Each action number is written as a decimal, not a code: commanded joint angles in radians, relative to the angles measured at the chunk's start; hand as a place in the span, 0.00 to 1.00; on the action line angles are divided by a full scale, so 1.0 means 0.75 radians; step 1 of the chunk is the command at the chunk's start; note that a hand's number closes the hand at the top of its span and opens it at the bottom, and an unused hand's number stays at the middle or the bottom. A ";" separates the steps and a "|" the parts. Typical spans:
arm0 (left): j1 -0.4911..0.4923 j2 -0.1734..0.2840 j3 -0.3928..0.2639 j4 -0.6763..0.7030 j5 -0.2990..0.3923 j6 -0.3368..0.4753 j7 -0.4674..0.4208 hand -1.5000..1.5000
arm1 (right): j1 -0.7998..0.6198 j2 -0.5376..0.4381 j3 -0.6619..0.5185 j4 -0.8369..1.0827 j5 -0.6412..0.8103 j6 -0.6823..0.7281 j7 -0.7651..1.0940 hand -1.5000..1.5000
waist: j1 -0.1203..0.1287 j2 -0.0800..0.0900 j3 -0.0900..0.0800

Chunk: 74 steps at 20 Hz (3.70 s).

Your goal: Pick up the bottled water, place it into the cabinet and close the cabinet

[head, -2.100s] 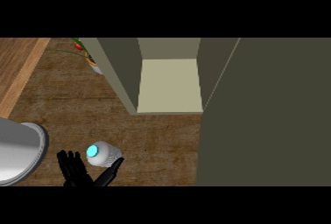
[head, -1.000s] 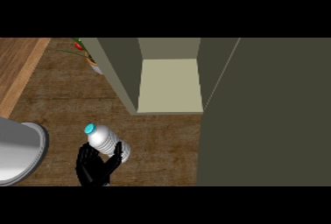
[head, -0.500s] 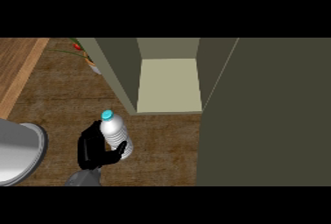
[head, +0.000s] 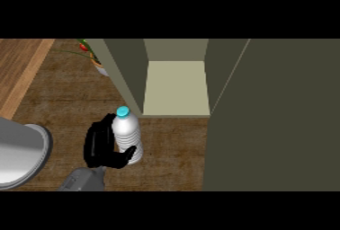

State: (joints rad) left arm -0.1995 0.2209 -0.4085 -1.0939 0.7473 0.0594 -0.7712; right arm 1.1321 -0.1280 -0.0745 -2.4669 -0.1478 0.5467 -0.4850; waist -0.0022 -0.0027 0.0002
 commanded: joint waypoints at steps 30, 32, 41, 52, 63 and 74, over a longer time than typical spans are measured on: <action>-0.759 -0.294 -0.196 -0.219 -0.357 0.986 0.725 1.00 | -0.083 0.043 -0.083 -0.100 -0.190 0.051 0.153 0.00 | -0.041 0.006 0.000; -0.733 -0.277 -0.127 -0.167 -0.398 0.900 0.725 1.00 | -0.100 0.066 -0.097 -0.057 -0.168 0.039 0.145 0.00 | -0.025 0.005 -0.001; -0.850 -0.294 -0.144 0.147 -0.313 0.914 0.578 1.00 | -0.191 0.040 -0.113 -0.048 -0.214 0.033 0.242 0.00 | -0.046 0.016 -0.001; -0.954 -0.295 0.025 0.443 -0.184 0.847 0.455 1.00 | -0.164 0.018 -0.183 -0.037 -0.306 0.100 0.223 0.00 | -0.062 0.016 -0.002; -1.231 -0.271 0.073 0.918 -0.336 0.748 0.402 0.00 | -0.222 0.039 -0.137 -0.011 -0.249 0.094 0.232 0.00 | -0.056 0.022 -0.001; -1.367 -0.294 0.140 1.140 -0.343 0.735 0.339 0.00 | -0.255 0.055 -0.121 -0.064 -0.245 0.065 0.272 0.00 | -0.074 0.032 -0.002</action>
State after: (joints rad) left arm -1.1915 0.0033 -0.3274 -0.2749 0.4867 0.6129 -0.5018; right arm 0.9316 -0.1086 -0.1964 -2.3927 -0.2727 0.6290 -0.3564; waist -0.0581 0.0187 -0.0008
